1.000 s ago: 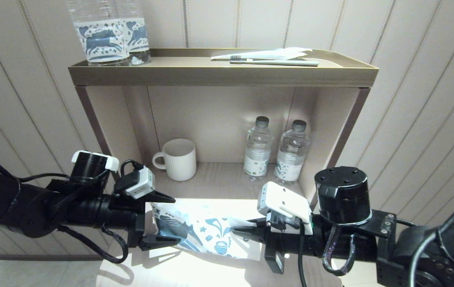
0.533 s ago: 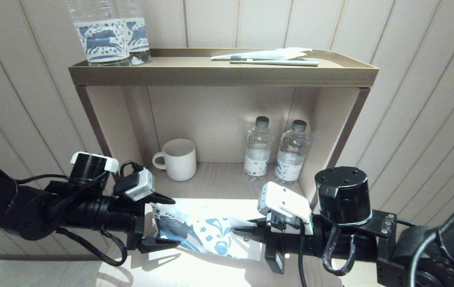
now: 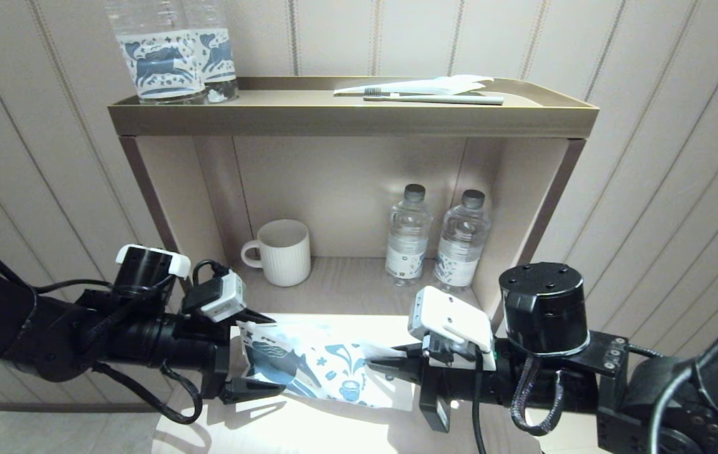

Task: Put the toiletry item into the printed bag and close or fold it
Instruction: Hand it to the other hand

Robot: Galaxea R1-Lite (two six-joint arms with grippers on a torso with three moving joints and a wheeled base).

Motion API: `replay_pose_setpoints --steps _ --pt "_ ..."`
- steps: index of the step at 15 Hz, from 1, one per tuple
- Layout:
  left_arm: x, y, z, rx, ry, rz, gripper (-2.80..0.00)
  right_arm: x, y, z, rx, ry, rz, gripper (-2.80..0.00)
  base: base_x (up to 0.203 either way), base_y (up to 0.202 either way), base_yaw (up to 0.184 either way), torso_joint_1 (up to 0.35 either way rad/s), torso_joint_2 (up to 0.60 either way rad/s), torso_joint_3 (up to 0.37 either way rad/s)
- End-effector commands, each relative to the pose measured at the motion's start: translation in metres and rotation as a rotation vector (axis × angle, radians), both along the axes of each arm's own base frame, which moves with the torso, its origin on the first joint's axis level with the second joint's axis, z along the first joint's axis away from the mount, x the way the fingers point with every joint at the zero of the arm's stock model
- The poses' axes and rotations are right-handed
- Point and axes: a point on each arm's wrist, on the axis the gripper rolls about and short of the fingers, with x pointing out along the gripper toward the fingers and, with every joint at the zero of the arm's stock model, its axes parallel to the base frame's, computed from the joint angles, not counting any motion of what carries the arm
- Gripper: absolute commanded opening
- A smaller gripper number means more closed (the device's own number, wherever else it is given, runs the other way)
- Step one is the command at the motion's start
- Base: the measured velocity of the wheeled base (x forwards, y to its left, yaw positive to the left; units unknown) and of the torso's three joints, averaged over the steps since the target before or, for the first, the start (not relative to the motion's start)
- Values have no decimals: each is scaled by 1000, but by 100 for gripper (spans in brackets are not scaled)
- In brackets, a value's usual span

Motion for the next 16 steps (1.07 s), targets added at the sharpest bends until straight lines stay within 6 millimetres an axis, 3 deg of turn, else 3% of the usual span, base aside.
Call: replay_pose_setpoints --steps 1,2,10,16 --pt "0 0 -1 -2 -1 -4 -229 0 0 0 2 -5 4 -280 0 0 0 0 0 0" --pt "1 0 0 -4 1 -5 -280 0 0 1 3 -6 4 -280 0 0 0 0 0 0" --pt "1 -1 0 -5 1 -5 -280 1 1 -1 -1 -2 4 -280 0 0 0 0 0 0" --pt "-1 1 12 -3 -37 11 -280 4 -2 -2 -3 -1 -14 -280 0 0 0 0 0 0"
